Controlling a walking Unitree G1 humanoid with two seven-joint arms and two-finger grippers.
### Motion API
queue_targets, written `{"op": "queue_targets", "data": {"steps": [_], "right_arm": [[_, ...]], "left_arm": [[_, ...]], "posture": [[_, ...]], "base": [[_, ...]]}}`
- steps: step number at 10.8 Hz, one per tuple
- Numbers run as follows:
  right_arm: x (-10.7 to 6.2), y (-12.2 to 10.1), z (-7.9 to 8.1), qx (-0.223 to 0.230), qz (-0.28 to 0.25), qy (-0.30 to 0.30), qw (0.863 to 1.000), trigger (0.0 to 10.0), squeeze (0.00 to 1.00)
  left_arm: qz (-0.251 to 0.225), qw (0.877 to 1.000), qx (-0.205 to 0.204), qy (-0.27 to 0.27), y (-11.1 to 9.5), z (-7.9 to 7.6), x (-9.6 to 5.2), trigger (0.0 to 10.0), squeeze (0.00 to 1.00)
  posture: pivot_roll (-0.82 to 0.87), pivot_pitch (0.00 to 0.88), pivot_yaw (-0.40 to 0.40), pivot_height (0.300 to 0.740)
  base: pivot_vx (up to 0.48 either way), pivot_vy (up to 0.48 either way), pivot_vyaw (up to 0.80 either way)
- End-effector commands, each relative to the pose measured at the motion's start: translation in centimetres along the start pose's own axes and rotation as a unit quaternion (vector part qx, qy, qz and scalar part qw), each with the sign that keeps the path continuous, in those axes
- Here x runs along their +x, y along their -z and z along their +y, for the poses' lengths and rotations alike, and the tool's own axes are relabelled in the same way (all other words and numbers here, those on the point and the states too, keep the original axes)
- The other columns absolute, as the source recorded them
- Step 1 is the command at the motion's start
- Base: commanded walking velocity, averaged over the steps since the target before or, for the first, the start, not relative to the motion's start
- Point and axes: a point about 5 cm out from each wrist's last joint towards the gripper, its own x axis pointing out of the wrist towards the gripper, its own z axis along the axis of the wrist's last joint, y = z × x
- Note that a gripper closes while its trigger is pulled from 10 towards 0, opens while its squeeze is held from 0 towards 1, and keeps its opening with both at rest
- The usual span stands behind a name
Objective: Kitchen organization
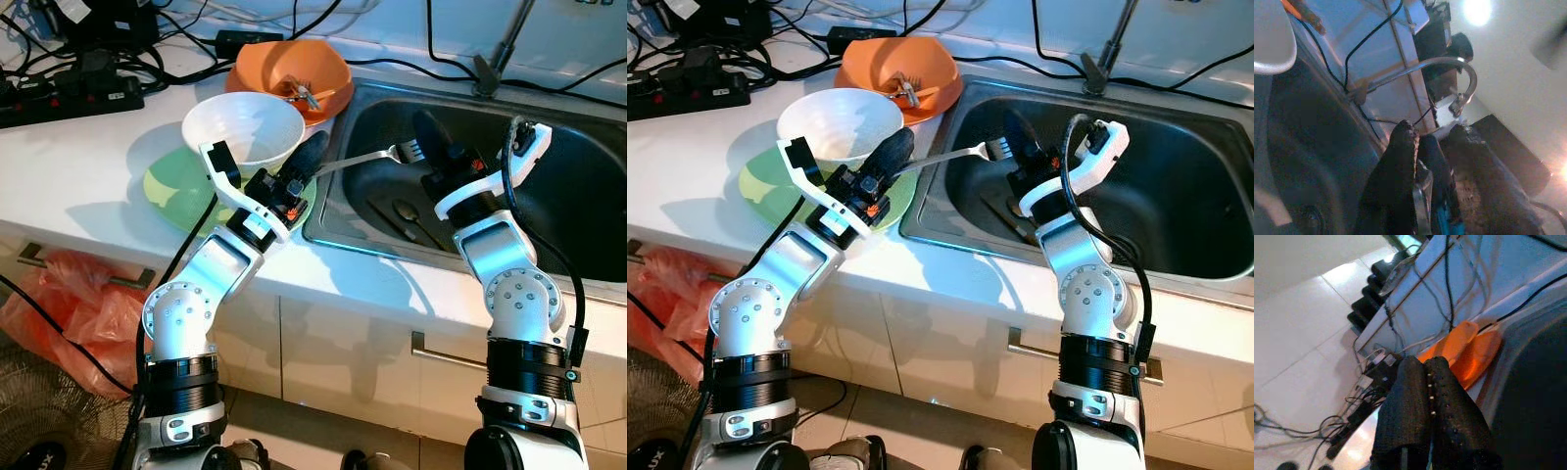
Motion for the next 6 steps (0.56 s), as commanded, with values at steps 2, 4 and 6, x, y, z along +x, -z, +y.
{"op": "queue_targets", "data": {"steps": [2, 4, 6], "right_arm": [[0.2, -1.9, -1.7, -0.04, -0.048, 0.075, 0.995, 10.0, 0.0], [0.2, -3.0, -2.7, -0.054, -0.074, 0.112, 0.99, 10.0, 0.0], [0.0, -3.7, -3.5, -0.078, -0.09, 0.144, 0.982, 10.0, 0.0]], "left_arm": [[0.063, 0.998, 0.021, 0.007, 1.7, 0.0, -0.5, 10.0, 1.0], [0.078, 0.996, 0.029, -0.004, 2.2, 0.3, -0.9, 10.0, 1.0], [0.094, 0.994, 0.051, -0.015, 2.2, 0.6, -1.2, 10.0, 1.0]], "posture": [[0.09, 0.111, -0.033, 0.74], [0.1, 0.113, -0.032, 0.74], [0.09, 0.114, -0.031, 0.74]], "base": [[0.0, 0.0, 0.0], [0.0, 0.0, 0.0], [0.0, 0.0, 0.0]]}}
